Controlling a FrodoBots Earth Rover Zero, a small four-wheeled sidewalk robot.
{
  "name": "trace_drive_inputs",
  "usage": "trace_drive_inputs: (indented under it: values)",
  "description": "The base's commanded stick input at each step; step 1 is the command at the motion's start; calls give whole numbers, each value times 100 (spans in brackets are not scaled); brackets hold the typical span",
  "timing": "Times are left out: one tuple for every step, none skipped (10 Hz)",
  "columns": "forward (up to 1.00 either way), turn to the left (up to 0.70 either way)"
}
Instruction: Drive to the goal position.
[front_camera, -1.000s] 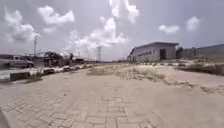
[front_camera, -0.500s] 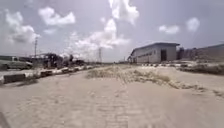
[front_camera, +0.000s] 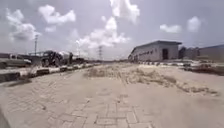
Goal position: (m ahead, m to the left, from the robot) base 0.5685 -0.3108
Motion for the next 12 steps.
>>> trace_drive_inputs:
  values:
    - [70, 0]
    - [70, 0]
    - [70, 0]
    - [70, 0]
    - [70, 0]
    - [70, 0]
    - [70, 0]
    - [70, 0]
    - [70, 0]
    - [70, 0]
    - [70, 0]
    - [70, 0]
